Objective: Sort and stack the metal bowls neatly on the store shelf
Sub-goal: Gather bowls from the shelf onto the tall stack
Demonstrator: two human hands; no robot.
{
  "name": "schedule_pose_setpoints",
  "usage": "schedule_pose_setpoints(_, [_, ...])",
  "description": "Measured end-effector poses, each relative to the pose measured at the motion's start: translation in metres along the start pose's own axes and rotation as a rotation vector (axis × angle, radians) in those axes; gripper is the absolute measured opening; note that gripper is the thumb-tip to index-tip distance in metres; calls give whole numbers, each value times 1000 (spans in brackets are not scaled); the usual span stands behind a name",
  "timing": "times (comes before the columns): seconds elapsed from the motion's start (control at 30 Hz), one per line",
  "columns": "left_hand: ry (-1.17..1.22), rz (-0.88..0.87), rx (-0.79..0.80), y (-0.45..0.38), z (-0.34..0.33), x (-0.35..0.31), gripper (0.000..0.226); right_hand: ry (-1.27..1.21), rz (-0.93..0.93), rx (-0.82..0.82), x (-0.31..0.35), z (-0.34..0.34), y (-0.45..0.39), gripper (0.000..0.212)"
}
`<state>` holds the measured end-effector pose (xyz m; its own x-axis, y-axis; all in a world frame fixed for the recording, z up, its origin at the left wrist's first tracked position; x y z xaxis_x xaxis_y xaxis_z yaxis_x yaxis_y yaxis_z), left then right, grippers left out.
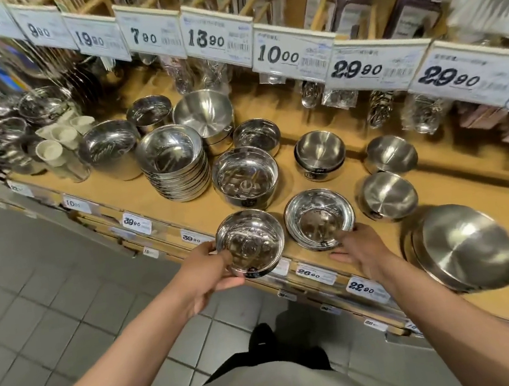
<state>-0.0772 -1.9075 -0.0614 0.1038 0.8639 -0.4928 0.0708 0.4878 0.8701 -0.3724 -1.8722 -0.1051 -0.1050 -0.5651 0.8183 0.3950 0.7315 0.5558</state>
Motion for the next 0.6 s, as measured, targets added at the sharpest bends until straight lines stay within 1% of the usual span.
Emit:
schedule_pose_setpoints(0.07, [-6,-2,-12,-1,1,1,35,-78,-10,0,0,-1,2,41])
schedule_pose_setpoints(0.17, [-1,-7,-25,-3,0,4,34,-109,-1,-8,6,7,12,41])
schedule_pose_setpoints(0.27, [-22,-12,-21,-9,-11,6,30,-166,25,-45,19,26,28,36])
schedule_pose_setpoints(0.4, [-71,-2,0,-22,-42,3,28,-262,81,-111,46,59,55,25])
schedule_pose_setpoints(0.6, [-179,-38,36,-38,-106,-13,23,-294,144,-187,64,115,91,20])
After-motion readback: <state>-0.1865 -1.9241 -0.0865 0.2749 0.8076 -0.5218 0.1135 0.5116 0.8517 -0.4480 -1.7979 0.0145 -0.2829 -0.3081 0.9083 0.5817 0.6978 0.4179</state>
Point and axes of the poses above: each hand's wrist, its own y-axis away from the middle knuckle, its own z-axis out of the back of the hand, x = y × z, the point moved 5 cm from there along -y, towards the middle knuckle, and after that the axes turned 12 degrees about z, right-handed, at the moved point
